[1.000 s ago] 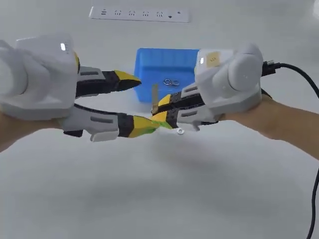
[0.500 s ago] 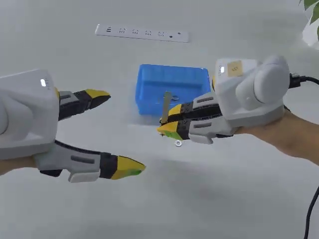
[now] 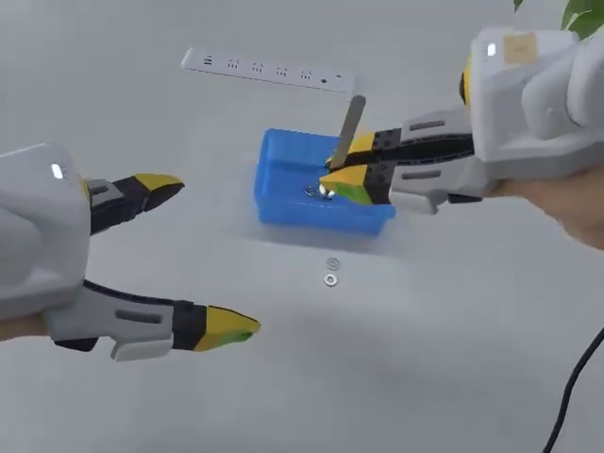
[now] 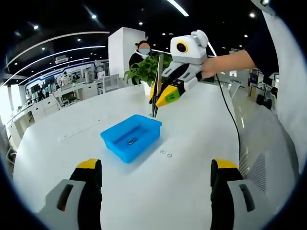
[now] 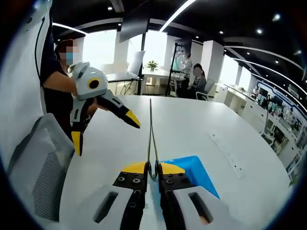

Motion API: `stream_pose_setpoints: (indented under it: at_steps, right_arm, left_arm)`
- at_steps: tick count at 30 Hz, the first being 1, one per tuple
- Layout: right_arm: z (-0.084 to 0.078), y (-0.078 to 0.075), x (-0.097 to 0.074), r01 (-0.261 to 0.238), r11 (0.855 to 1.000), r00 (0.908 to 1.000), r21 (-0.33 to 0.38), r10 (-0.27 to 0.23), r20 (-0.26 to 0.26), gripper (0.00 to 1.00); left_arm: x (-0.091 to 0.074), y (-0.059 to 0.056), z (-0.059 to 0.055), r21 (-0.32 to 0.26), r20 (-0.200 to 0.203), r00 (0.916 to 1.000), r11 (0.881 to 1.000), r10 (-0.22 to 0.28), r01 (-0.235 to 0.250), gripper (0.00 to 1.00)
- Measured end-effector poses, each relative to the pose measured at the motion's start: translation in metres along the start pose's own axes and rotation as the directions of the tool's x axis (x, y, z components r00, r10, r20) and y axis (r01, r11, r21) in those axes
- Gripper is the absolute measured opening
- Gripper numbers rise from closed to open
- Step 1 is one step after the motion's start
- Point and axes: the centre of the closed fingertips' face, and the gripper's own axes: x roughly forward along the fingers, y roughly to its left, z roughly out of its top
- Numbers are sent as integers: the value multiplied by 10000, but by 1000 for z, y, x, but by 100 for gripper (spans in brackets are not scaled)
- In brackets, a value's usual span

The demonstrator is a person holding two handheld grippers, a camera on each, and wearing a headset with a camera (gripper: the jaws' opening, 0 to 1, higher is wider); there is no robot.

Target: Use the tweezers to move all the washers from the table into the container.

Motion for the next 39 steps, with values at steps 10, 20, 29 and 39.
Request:
stream_pose_setpoints:
  at_steps: [10,20,29,39]
  right_arm:
    - [-32,-57,17,793,9924,9968,936,-778,-204,9]
    - [-84,-72,52,1091,9819,9892,1550,-919,-1138,9]
    - [-95,-65,63,1097,9754,9885,1914,-868,-1241,10]
    - [-94,-59,64,912,9742,9900,2065,-662,-1246,10]
  left_arm:
    - [-4,6,-10,-206,-200,9996,9996,178,-183,99]
    - [-7,5,-18,-496,-315,9990,9982,330,-346,99]
    - [-12,8,-26,-679,-556,9974,9964,464,-501,99]
    - [-8,4,-25,-639,-559,9981,9975,270,-305,99]
